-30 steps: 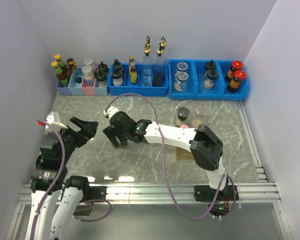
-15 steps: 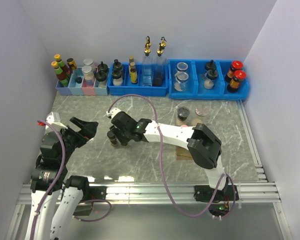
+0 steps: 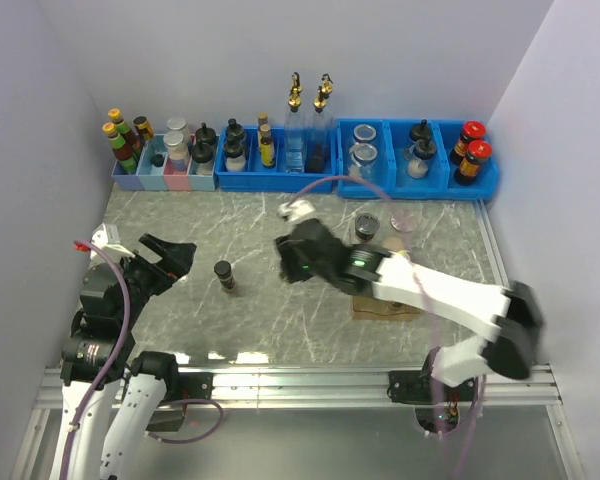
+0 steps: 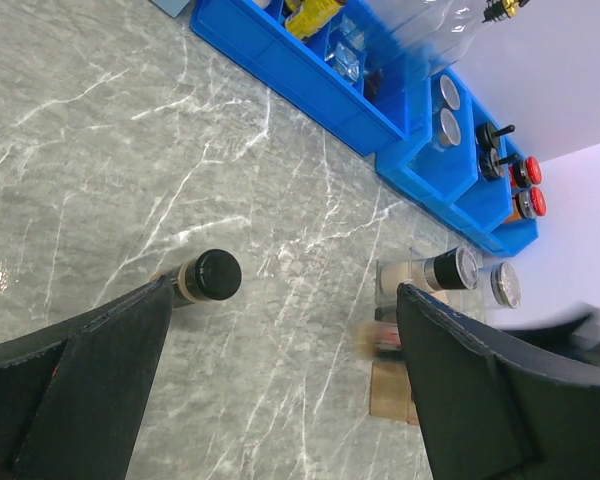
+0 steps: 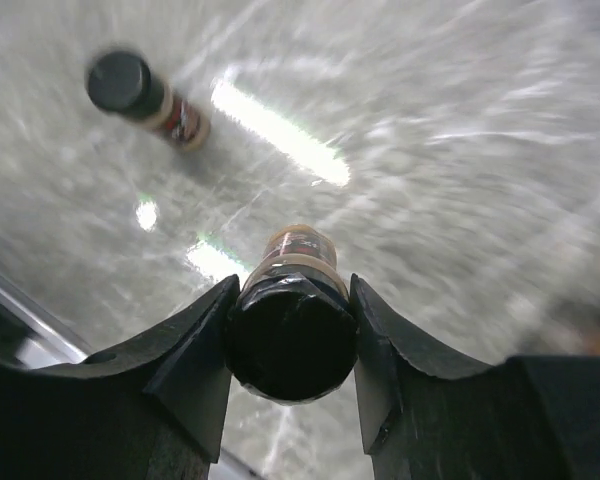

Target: Organize the condiment bottles

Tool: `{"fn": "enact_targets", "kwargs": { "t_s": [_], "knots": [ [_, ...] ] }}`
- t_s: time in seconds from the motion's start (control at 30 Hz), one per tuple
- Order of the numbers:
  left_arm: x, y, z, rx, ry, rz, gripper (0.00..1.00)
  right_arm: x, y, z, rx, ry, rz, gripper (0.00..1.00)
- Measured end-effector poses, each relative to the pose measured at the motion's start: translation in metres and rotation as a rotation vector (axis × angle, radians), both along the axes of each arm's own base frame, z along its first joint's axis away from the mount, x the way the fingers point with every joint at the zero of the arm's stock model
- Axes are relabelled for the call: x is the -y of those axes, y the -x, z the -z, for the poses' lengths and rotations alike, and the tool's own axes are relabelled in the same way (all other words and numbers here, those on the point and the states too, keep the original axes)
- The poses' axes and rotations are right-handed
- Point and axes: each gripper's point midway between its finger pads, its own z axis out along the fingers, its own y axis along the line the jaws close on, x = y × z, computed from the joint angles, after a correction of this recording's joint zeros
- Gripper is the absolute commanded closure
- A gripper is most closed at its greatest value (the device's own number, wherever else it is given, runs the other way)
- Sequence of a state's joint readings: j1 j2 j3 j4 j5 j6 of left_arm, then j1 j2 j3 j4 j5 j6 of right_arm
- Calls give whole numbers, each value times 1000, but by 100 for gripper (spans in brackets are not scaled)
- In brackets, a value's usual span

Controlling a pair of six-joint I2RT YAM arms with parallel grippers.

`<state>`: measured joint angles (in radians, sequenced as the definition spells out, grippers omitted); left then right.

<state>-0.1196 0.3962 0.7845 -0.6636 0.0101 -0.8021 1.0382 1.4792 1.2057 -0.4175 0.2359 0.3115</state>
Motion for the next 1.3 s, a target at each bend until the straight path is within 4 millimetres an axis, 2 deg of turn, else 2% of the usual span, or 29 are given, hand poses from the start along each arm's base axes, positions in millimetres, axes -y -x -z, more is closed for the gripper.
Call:
{"fn": "enact_targets", "kwargs": {
  "t_s": [0.1,0.17,0.2,0.3,0.4,0.5,0.7,0.97,1.17,1.23,1.27,1.3],
  "knots": [
    [0,-1,-2,8,1,0,1,42,4,-47,65,-106,121,100],
    [0,-1,-2,10,2,1,1,69,3,-60,84,-142,213,100],
    [0,-2,-3,12,3,1,1,84,3,-59,83,-145,259,100],
    [1,-3,-2,11,7,2,1,125,4,-35,48,-104,386,100],
    [2,-6,-1,6,7,3,1,168,9,2,-12,-25,500,100],
    [2,-6,0,2,8,7,0,198,18,24,-53,28,575,100],
    [3,-8,0,-1,11,10,1,214,22,26,-59,9,628,100],
    [5,-9,2,-8,13,16,1,234,24,62,-136,89,707,100],
    [5,-9,2,-6,13,16,1,238,22,77,-171,126,732,100],
    [5,-9,2,-5,14,16,1,237,20,81,-182,137,736,94],
    [5,-9,1,-4,14,16,1,237,19,84,-186,144,737,84],
    [5,-9,1,-2,14,16,1,236,18,86,-191,149,737,80]
  ]
}}
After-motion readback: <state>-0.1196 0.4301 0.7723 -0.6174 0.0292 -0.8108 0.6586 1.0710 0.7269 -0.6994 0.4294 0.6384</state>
